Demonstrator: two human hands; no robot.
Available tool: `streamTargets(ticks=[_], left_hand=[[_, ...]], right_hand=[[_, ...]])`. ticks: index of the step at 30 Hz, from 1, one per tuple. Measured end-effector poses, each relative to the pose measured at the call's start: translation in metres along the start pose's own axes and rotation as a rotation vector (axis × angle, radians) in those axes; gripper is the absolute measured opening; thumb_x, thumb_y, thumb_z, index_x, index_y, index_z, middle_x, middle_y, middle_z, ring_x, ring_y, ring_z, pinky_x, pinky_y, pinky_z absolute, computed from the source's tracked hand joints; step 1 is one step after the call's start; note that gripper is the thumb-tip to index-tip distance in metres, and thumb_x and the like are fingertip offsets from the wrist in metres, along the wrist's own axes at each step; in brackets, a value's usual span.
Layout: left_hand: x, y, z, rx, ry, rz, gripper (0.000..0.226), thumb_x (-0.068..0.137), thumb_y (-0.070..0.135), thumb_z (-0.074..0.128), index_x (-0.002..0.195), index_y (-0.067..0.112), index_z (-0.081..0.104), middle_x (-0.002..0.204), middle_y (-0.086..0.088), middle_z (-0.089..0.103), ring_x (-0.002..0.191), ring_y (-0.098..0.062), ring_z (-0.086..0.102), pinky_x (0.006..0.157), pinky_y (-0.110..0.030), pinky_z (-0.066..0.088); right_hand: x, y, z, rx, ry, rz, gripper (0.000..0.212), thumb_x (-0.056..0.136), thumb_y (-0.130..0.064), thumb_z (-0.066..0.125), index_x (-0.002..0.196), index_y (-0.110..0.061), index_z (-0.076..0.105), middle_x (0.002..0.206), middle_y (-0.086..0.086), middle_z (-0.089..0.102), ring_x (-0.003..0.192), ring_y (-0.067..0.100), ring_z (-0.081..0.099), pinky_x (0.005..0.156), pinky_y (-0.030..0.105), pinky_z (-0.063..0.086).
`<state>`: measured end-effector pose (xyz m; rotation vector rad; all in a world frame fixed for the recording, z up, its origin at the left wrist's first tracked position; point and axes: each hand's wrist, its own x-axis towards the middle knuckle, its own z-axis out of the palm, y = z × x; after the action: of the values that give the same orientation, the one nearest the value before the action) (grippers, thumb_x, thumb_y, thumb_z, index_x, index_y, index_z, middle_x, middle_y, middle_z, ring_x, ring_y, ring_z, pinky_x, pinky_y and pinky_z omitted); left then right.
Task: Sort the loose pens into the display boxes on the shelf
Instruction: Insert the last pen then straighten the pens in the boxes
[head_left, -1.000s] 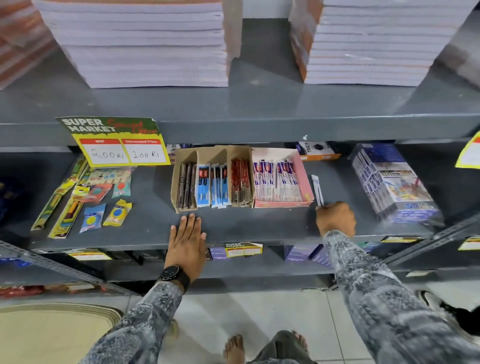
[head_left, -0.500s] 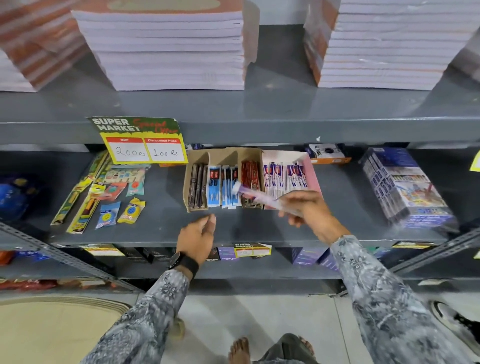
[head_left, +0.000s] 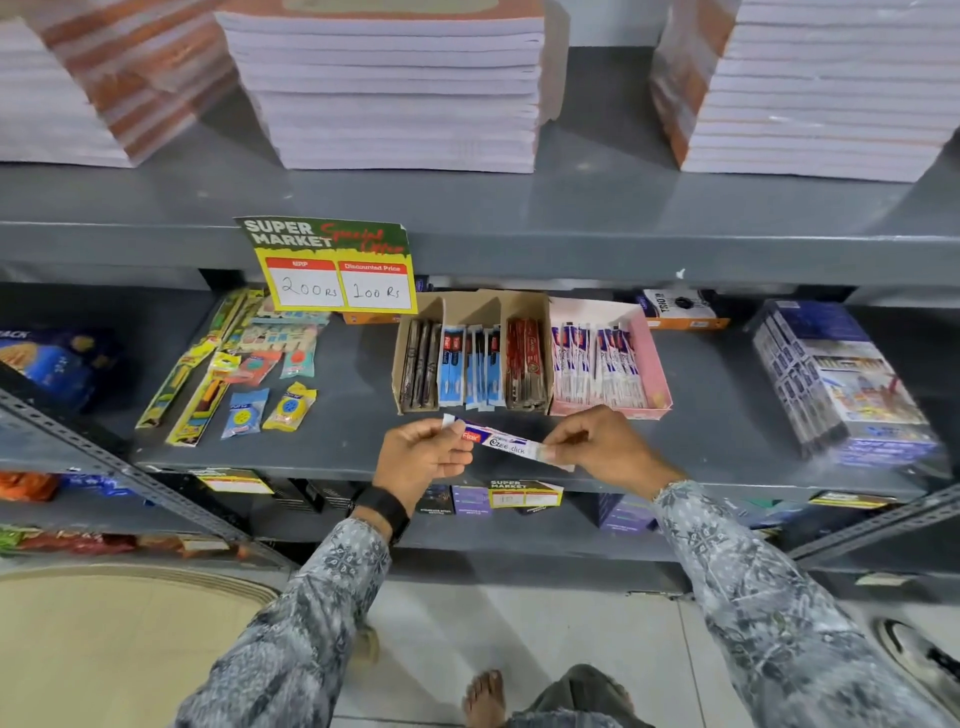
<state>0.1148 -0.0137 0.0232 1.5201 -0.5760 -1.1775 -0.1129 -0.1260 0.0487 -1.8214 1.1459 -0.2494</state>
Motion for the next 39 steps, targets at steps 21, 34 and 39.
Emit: streamTargets(ticks=[21, 34, 39], left_hand=[[-0.001, -0.022, 0.025, 1.318, 0.025, 0.462, 0.056, 0.103, 0.045, 0.030, 0.153, 0.020, 0.028, 0.162, -0.002, 0.028, 0.137, -0.028, 0.045, 0.101, -0.046, 0.047], [0.085, 0.021, 0.115, 1.661, -0.187, 0.578, 0.071, 0.098, 0.060, 0.008, 0.157, 0.021, -0.006, 0.166, -0.002, -0.008, 0.151, -0.020, -0.014, 0.123, -0.046, -0.005], [0.086, 0.019, 0.110, 1.653, -0.173, 0.611, 0.072, 0.098, 0.060, 0.011, 0.157, 0.023, -0.004, 0.166, -0.003, -0.002, 0.152, -0.021, -0.008, 0.123, -0.048, -0.002]], right_hand=[[0.053, -0.001, -0.068, -0.518, 0.502, 0.388, 0.038, 0.087, -0.012, 0.066, 0.122, -0.001, 0.061, 0.116, 0.021, 0.067, 0.110, 0.044, 0.066, 0.089, 0.048, 0.056], [0.088, 0.005, -0.060, -0.271, 0.301, 0.383, 0.012, 0.078, -0.017, 0.072, 0.075, -0.013, 0.061, 0.075, 0.001, 0.061, 0.083, 0.029, 0.066, 0.082, 0.040, 0.059], [0.088, 0.006, -0.066, -0.021, 0.405, 0.412, 0.008, 0.072, -0.017, 0.060, 0.076, -0.012, 0.063, 0.084, 0.006, 0.071, 0.080, 0.026, 0.069, 0.072, 0.032, 0.060]])
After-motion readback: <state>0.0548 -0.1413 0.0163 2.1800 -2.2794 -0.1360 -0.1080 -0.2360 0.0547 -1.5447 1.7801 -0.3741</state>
